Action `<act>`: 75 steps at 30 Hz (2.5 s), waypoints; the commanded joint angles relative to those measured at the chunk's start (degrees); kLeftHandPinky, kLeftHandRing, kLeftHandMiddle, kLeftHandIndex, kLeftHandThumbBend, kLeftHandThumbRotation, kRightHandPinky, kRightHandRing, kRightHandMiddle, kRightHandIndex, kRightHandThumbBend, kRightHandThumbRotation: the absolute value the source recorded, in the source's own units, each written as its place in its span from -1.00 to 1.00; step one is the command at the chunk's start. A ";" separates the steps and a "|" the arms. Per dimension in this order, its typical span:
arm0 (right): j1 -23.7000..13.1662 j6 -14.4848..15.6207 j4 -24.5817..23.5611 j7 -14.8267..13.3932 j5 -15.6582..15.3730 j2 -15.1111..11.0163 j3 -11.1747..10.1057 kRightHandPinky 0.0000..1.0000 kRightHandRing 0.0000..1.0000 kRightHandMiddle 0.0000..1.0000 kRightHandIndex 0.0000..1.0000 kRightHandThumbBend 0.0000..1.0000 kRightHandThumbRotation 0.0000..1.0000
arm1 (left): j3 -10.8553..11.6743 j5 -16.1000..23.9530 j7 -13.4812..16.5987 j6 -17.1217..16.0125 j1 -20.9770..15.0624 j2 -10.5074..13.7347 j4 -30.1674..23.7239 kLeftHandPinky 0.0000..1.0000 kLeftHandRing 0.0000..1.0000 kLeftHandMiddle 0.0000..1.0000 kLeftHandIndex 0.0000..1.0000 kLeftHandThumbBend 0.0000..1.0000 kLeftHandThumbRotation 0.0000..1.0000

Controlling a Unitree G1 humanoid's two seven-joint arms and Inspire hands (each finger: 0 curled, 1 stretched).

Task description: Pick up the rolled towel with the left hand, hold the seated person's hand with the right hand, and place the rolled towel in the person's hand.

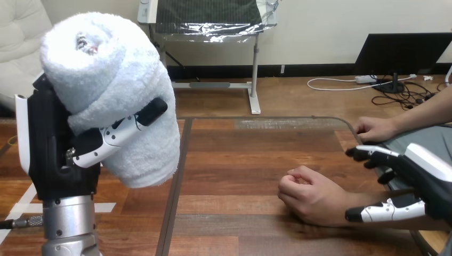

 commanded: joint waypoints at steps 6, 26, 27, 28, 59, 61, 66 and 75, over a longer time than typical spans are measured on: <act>-5.91 -0.27 1.27 0.76 -0.89 -3.61 1.22 0.41 0.70 0.75 0.76 1.00 -0.19 | 0.49 -1.19 -0.49 -0.26 -3.19 -0.64 -0.10 -0.63 -0.51 -0.36 -0.27 -0.06 -1.00; -8.68 -0.41 3.82 1.08 -4.89 -6.39 3.70 0.37 0.66 0.71 0.72 1.00 -0.37 | 0.64 -1.45 -1.21 -0.71 -3.24 -0.39 0.36 -0.63 -0.51 -0.36 -0.27 -0.08 -1.00; -8.96 -0.70 4.19 0.93 -5.28 -6.53 3.93 0.37 0.66 0.71 0.72 1.00 -0.38 | 0.65 -1.44 -1.24 -0.72 -3.21 -0.35 0.36 -0.63 -0.51 -0.36 -0.27 -0.08 -1.00; -9.15 -0.94 4.47 0.80 -5.53 -6.61 4.08 0.38 0.66 0.71 0.72 1.00 -0.39 | 0.65 -1.43 -1.25 -0.71 -3.19 -0.34 0.35 -0.63 -0.51 -0.36 -0.27 -0.08 -1.00; -15.19 -0.36 11.69 0.82 -12.82 -8.08 10.08 0.26 0.61 0.65 0.66 1.00 -0.67 | 1.25 -2.76 -2.01 -1.44 -3.13 -0.40 0.86 -0.65 -0.52 -0.36 -0.27 -0.09 -1.00; -15.31 0.27 11.79 0.70 -13.55 -8.02 10.55 0.24 0.60 0.65 0.65 1.00 -0.69 | 1.31 -2.93 -2.03 -1.24 -3.08 -0.46 0.73 -0.65 -0.52 -0.36 -0.27 -0.09 -1.00; -15.83 1.40 12.58 1.04 -14.69 -7.90 11.71 0.21 0.59 0.63 0.64 1.00 -0.73 | 1.59 -2.25 -1.74 -1.23 -3.08 -0.37 0.65 -0.65 -0.52 -0.36 -0.27 -0.10 -1.00; -15.71 2.31 13.05 1.01 -15.84 -7.65 13.19 0.20 0.61 0.62 0.63 1.00 -0.74 | 2.05 -2.28 -1.96 -1.34 -3.04 -0.31 0.55 -0.65 -0.51 -0.35 -0.27 -0.11 -1.00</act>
